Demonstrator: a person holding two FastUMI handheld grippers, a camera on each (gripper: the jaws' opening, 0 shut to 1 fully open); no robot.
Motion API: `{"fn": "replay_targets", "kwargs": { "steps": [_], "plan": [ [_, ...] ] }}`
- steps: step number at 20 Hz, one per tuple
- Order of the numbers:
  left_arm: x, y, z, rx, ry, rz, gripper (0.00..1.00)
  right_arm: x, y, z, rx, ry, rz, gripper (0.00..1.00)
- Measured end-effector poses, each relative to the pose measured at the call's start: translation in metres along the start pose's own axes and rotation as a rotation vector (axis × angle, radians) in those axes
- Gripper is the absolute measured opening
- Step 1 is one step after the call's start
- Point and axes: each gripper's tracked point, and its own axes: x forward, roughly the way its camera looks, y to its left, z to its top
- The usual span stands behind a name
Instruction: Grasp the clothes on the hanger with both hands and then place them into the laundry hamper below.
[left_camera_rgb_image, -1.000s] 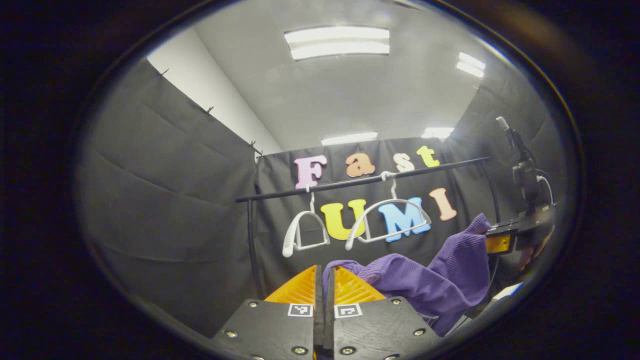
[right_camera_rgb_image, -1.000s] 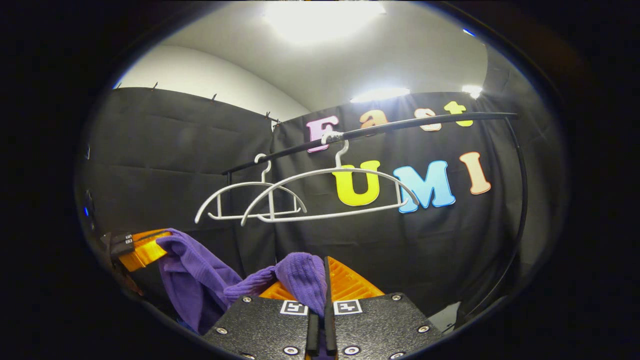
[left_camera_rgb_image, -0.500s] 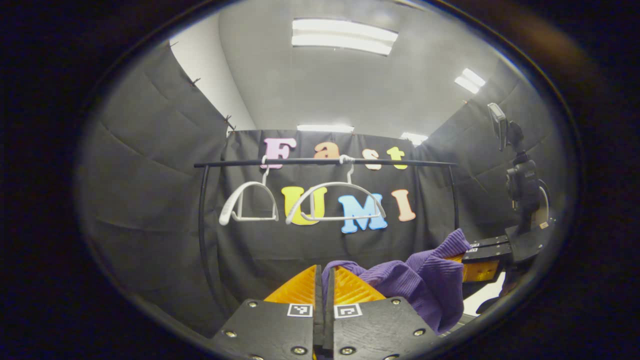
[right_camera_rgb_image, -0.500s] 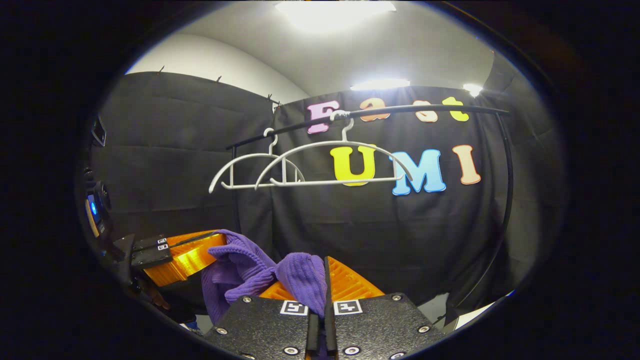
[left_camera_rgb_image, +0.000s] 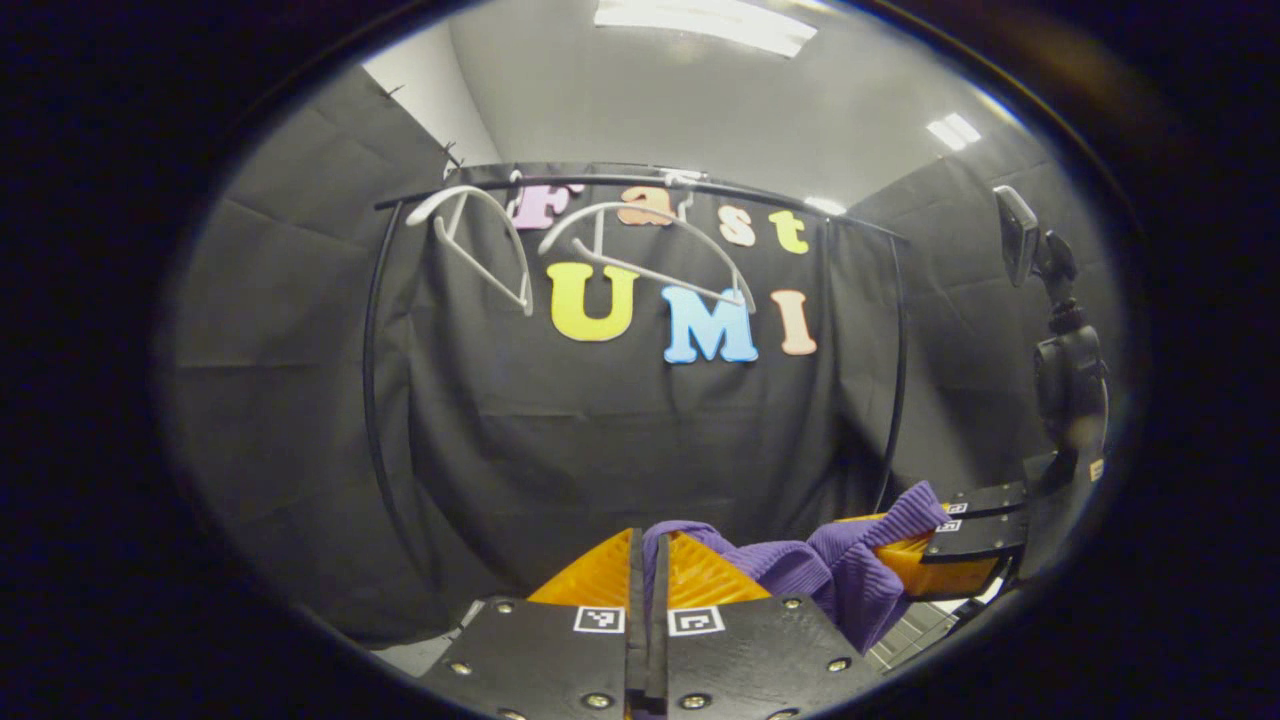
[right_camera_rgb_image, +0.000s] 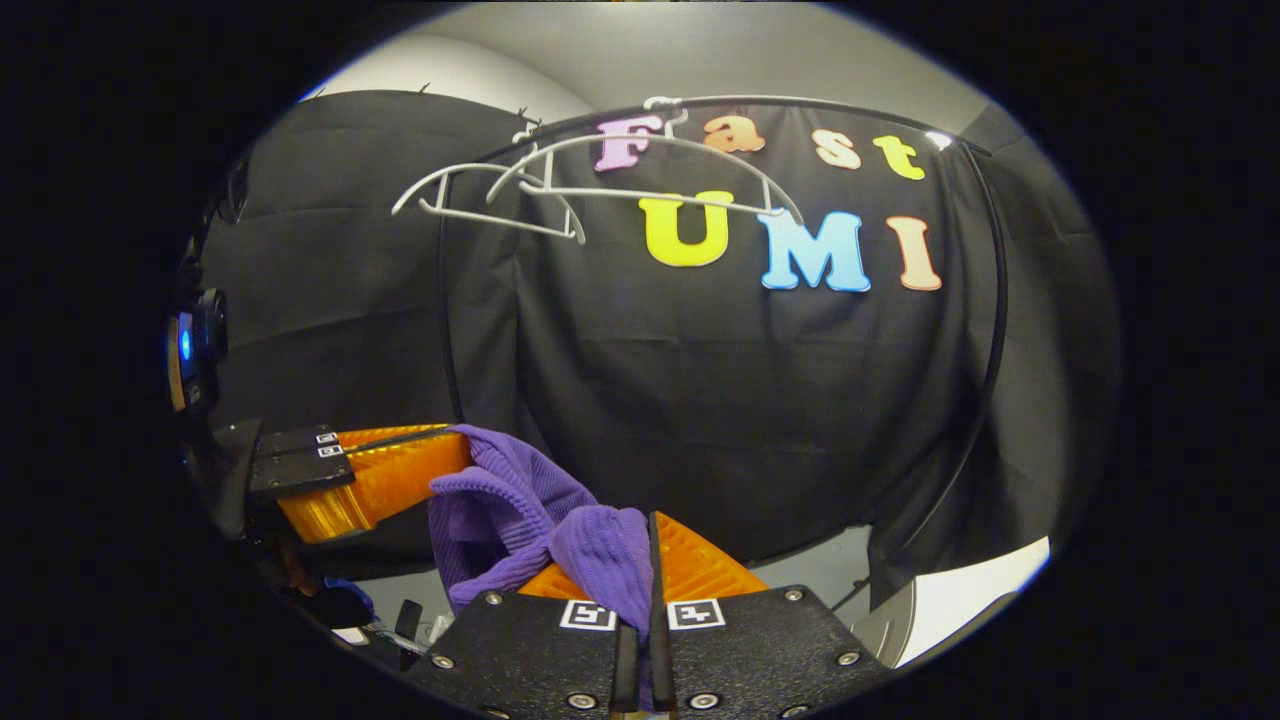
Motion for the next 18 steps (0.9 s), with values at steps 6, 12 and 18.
{"fn": "replay_targets", "kwargs": {
  "steps": [6,12,18],
  "plan": [
    [-0.001,0.006,-0.089,0.007,0.238,0.053,0.01,0.018,-0.015,-0.088,-0.007,0.192,-0.053,0.06],
    [0.002,0.01,-0.138,0.036,0.346,0.046,0.05,0.01,-0.012,-0.185,-0.086,0.442,-0.054,0.14],
    [-0.025,0.013,-0.198,-0.01,0.517,0.038,0.31,-0.008,-0.008,-0.203,-0.138,0.492,-0.054,0.9]
  ]
}}
